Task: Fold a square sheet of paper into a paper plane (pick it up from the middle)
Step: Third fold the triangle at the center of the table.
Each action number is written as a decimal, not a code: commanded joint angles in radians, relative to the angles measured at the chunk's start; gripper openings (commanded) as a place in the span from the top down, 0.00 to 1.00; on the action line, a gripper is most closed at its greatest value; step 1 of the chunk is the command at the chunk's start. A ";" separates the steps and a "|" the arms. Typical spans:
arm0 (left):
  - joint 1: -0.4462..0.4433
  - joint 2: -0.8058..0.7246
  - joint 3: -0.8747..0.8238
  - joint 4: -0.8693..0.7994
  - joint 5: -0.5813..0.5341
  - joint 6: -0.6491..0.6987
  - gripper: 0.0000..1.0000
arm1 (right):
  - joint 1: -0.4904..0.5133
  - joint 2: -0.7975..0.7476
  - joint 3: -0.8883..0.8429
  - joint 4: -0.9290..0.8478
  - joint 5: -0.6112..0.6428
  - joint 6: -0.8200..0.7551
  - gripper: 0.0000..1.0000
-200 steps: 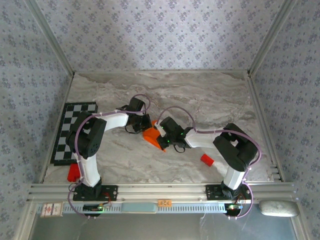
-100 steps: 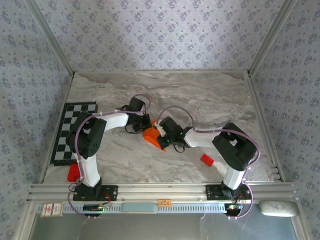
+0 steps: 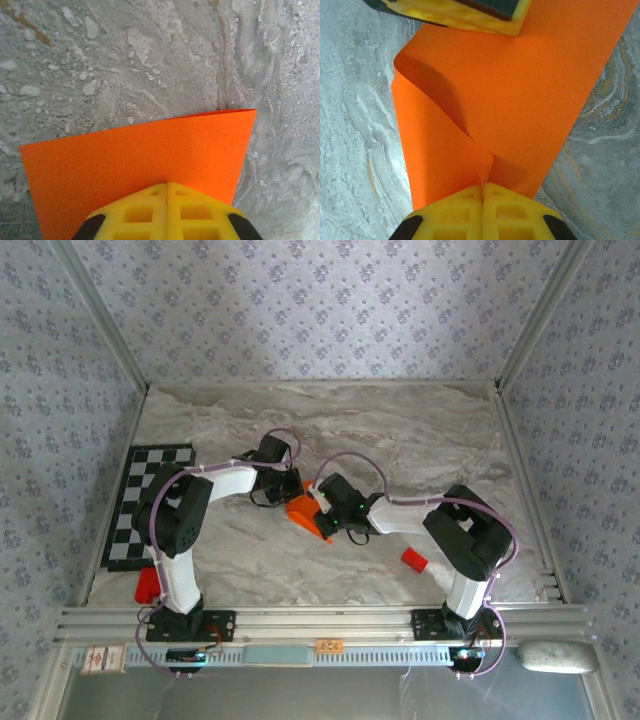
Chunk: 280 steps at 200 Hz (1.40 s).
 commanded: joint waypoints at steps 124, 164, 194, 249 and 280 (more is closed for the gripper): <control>-0.018 0.052 -0.004 -0.054 -0.011 0.019 1.00 | -0.002 0.030 0.029 -0.027 0.033 0.015 1.00; -0.018 0.052 -0.005 -0.055 -0.011 0.019 1.00 | -0.002 0.037 0.035 -0.033 0.046 0.017 1.00; -0.019 0.052 -0.003 -0.054 -0.011 0.019 1.00 | -0.003 0.041 0.038 -0.036 0.052 0.018 1.00; -0.019 0.049 -0.001 -0.057 -0.011 0.017 1.00 | -0.002 0.045 0.041 -0.047 0.059 0.019 0.99; -0.015 0.015 0.007 -0.068 -0.019 0.014 1.00 | -0.001 0.040 0.034 -0.057 0.057 0.017 1.00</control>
